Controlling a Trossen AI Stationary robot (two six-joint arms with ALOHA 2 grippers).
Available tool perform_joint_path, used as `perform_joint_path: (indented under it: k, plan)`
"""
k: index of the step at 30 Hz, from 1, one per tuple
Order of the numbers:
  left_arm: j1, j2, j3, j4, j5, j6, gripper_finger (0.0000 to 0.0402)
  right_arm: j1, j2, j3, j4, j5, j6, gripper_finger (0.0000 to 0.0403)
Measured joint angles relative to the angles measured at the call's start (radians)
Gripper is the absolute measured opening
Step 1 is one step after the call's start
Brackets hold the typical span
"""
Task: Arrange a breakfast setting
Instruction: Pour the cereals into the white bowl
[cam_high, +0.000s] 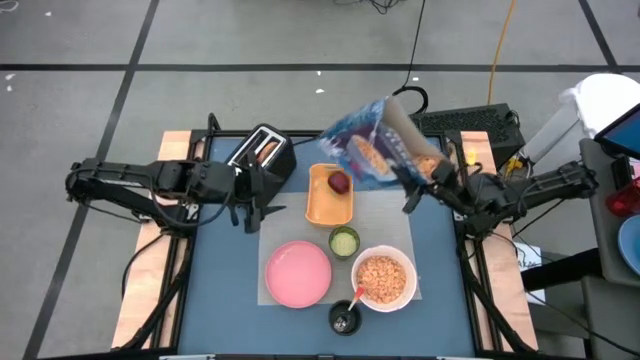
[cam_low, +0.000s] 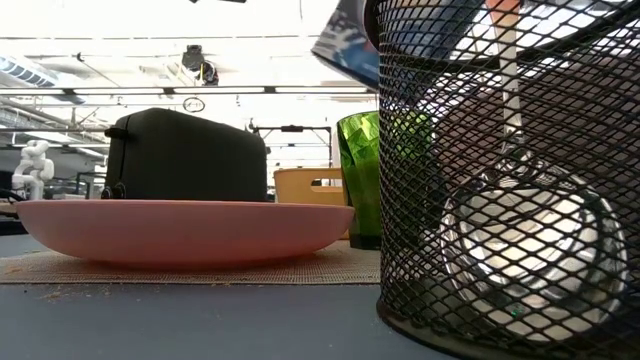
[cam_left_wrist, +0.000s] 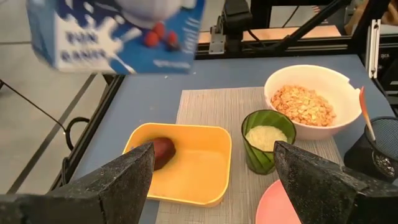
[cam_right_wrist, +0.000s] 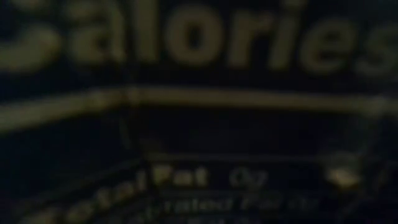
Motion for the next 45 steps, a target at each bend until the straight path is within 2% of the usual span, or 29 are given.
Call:
perform_joint_path:
  k: [7, 12, 15, 23, 26, 30, 38, 45]
  plan:
    - [0.000, 0.000, 0.000, 0.000, 0.000, -0.004, 0.0328, -0.015, -0.086, 0.000, -0.110, 0.243, -0.041, 0.0197]
    - [0.000, 0.004, 0.000, 0.000, 0.000, -0.005, 0.0328, -0.043, -0.108, -0.027, -0.193, 0.381, 0.025, 0.0197]
    - [0.000, 0.003, 0.000, 0.001, 0.000, -0.005, 0.0328, -0.063, -0.116, -0.078, -0.221, 0.418, 0.064, 0.0197]
    - [0.000, 0.003, 0.000, 0.001, 0.000, -0.007, 0.0328, -0.147, -0.131, -0.205, -0.230, 0.404, 0.213, 0.0197]
    - [0.000, 0.003, 0.000, 0.001, 0.000, -0.007, 0.0328, -0.188, -0.131, -0.212, -0.245, 0.354, 0.255, 0.0197]
    - [0.000, 0.003, 0.000, 0.002, 0.000, -0.007, 0.0328, -0.254, -0.118, -0.212, -0.291, 0.194, 0.402, 0.0197]
    - [0.000, 0.003, 0.001, 0.002, 0.000, -0.006, 0.0328, -0.421, -0.051, -0.213, -0.551, 0.025, 0.686, 0.0197]
    - [0.000, 0.003, 0.001, 0.002, 0.000, 0.004, 0.0328, -0.527, -0.048, -0.213, -0.591, -0.092, 0.687, 0.0197]
